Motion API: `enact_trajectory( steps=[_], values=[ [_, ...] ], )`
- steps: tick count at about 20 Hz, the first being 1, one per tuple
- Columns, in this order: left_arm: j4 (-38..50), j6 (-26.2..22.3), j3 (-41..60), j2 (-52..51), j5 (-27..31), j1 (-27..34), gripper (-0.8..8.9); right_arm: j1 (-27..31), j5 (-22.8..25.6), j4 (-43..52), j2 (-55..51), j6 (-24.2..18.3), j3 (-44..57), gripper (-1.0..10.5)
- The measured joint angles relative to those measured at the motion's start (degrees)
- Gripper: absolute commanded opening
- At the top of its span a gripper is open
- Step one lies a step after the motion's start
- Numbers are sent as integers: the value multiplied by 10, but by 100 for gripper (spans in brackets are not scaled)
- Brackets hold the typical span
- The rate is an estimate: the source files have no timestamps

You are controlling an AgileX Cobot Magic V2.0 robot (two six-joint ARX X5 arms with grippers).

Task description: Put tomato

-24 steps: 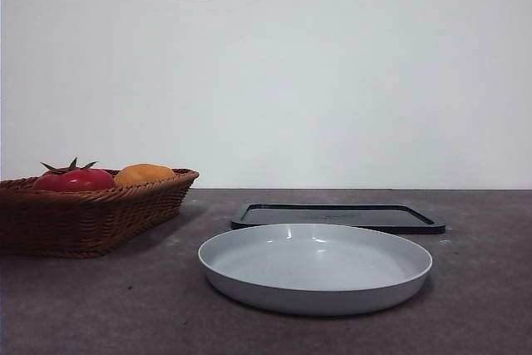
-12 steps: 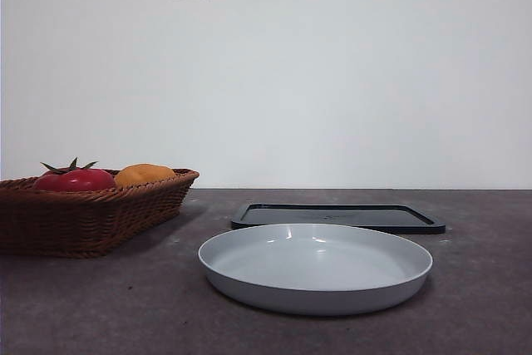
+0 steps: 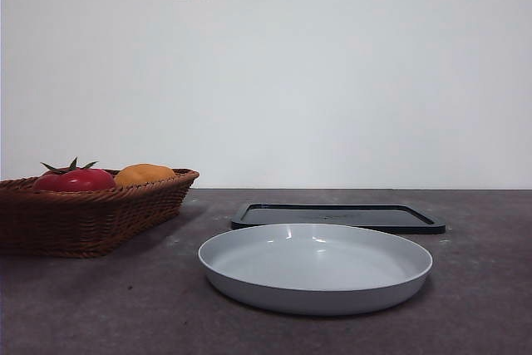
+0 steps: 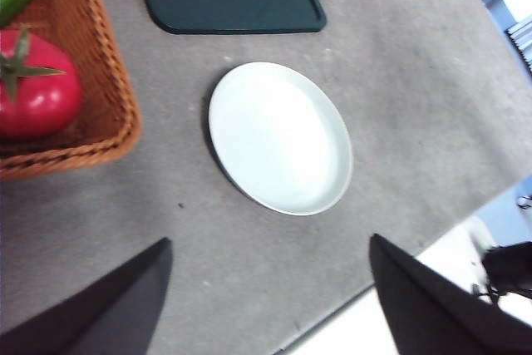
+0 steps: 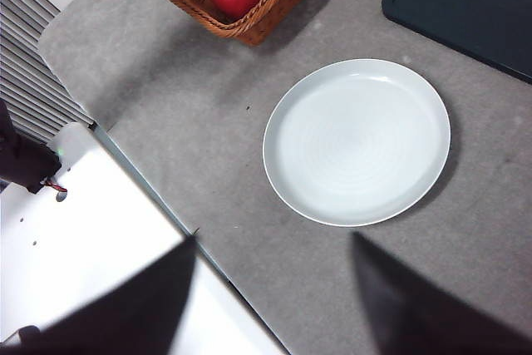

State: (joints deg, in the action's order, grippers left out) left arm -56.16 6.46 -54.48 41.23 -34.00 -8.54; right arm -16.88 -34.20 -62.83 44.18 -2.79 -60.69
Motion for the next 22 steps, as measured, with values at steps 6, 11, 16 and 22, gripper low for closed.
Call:
enact_trajectory(
  steps=[6,11,16,22],
  values=[
    [9,0,0,2,46,0,489,0,1,2,0,0,0,444],
    [32,0,0,21,73,0,506,0,1,2,2,0,0,444],
    [83,0,0,60,106,0,505,0,1,2,3,0,0,444],
    [162,-11,0,133,159,0,504,0,1,2,3,0,0,444]
  ],
)
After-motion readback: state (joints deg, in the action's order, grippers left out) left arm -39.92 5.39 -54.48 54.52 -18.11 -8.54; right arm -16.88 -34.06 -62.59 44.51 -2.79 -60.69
